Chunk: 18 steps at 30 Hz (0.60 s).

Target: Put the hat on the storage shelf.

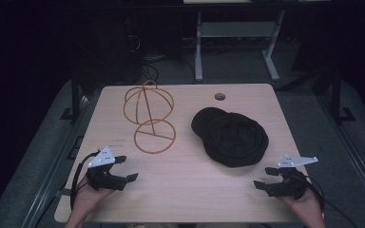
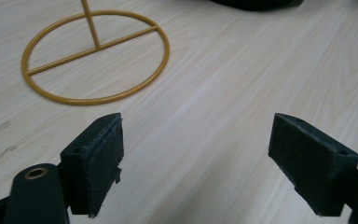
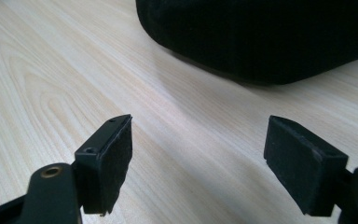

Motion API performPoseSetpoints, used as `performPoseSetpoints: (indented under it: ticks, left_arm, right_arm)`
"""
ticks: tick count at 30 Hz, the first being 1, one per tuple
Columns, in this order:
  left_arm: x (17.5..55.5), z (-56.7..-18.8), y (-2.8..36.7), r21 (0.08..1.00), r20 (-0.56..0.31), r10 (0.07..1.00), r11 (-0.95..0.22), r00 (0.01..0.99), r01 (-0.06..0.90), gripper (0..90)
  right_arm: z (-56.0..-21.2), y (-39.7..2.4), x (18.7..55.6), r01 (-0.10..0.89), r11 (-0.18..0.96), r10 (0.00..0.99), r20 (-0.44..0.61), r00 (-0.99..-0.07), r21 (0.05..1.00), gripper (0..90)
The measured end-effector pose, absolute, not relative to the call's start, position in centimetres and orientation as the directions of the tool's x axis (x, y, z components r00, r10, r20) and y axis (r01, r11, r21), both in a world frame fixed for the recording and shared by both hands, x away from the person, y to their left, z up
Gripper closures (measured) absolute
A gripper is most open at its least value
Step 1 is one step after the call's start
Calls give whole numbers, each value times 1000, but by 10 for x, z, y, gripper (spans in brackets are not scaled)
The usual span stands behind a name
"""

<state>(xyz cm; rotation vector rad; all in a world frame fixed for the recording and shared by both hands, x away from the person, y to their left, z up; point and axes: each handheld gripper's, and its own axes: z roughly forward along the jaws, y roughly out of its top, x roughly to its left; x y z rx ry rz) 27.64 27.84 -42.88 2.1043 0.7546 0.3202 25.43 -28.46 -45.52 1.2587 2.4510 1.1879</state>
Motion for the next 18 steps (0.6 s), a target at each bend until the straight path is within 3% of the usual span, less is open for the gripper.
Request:
performPoseSetpoints:
  ticks: [18]
  left_arm:
    - [272, -417, 248, 799, -73, 546, -468, 834, 377, 178]
  right_arm:
    - [-454, -284, 255, 617, 345, 736, 204, -645, 707, 224]
